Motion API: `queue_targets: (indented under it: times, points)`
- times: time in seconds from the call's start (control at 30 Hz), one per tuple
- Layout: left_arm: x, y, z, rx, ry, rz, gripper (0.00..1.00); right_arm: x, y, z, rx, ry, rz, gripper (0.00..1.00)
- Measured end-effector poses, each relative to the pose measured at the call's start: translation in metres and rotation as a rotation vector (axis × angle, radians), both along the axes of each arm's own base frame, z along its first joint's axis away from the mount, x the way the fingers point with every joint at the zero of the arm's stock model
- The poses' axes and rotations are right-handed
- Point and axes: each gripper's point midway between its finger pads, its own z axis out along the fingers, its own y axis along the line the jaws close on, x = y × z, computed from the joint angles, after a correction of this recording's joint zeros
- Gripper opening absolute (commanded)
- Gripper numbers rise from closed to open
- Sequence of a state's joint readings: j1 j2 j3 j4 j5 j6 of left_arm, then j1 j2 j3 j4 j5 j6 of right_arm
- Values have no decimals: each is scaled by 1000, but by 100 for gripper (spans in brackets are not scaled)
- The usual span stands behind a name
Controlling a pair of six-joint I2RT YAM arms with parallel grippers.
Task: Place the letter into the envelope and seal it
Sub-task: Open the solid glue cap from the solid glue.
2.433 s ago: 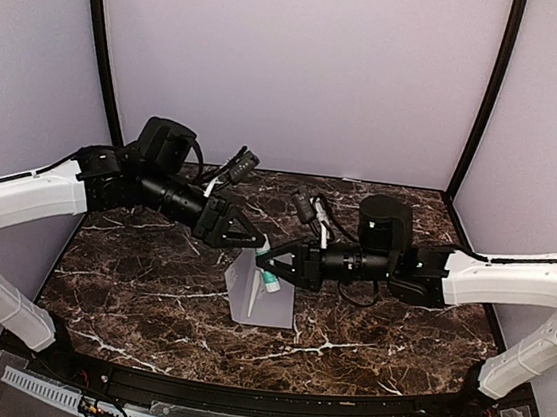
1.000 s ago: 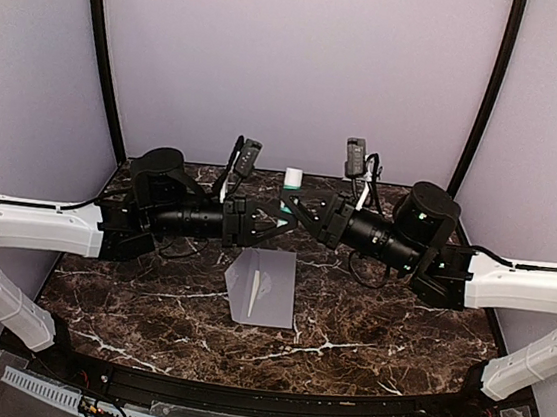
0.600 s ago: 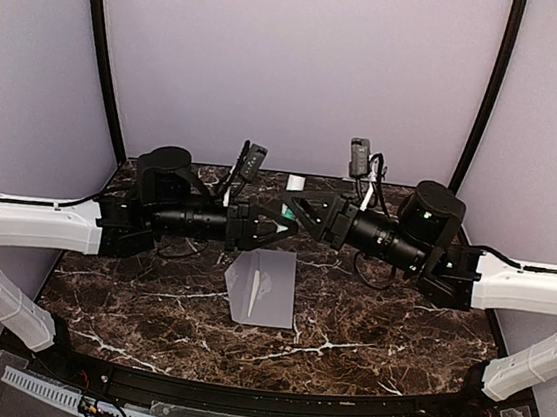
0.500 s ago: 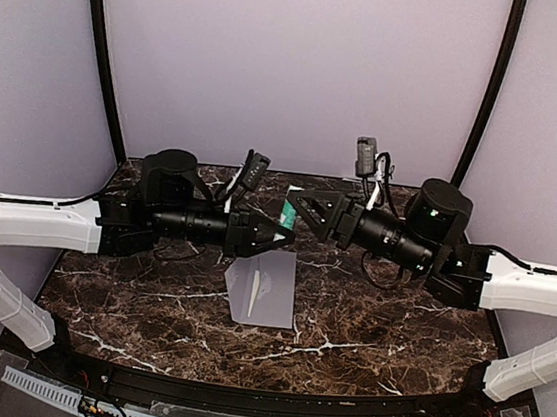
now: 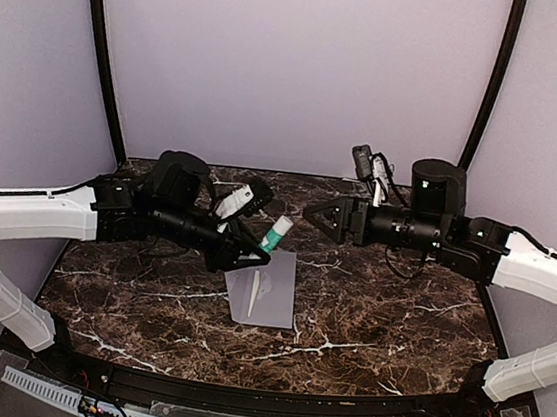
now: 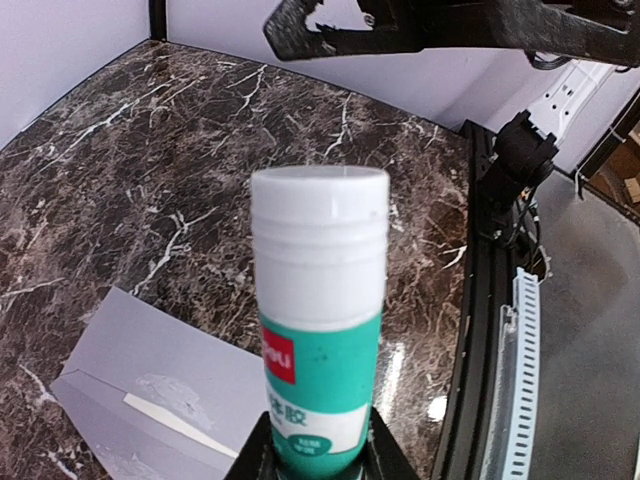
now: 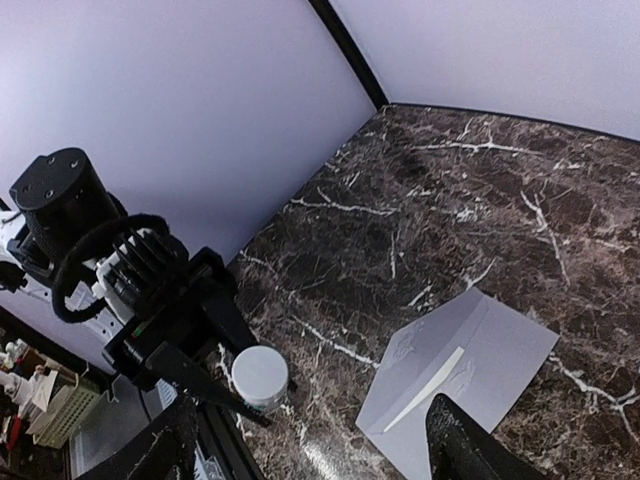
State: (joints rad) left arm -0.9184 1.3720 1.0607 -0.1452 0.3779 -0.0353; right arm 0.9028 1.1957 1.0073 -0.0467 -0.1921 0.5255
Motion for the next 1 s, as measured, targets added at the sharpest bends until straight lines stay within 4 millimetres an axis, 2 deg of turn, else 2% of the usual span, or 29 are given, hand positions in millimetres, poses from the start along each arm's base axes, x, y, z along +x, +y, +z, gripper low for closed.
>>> queue_targets:
  times: [0.13,0.33,0.53,0.73,1.0]
  points:
    - [5,8,-18,66,-70,2,0,-12,9,-22,-39,85,82,73]
    - [2,16,-41,122,-80,-10,0,-20,24,-40,-30,178,152,68]
    - [0,15,-41,118,-78,-26,0,-22,41,-53,1,244,198,60]
    - [-3,14,-40,111,-71,-39,0,-19,49,-70,-23,290,202,54]
    - [-5,13,-40,105,-64,-51,0,-22,63,-65,-15,288,229,37]
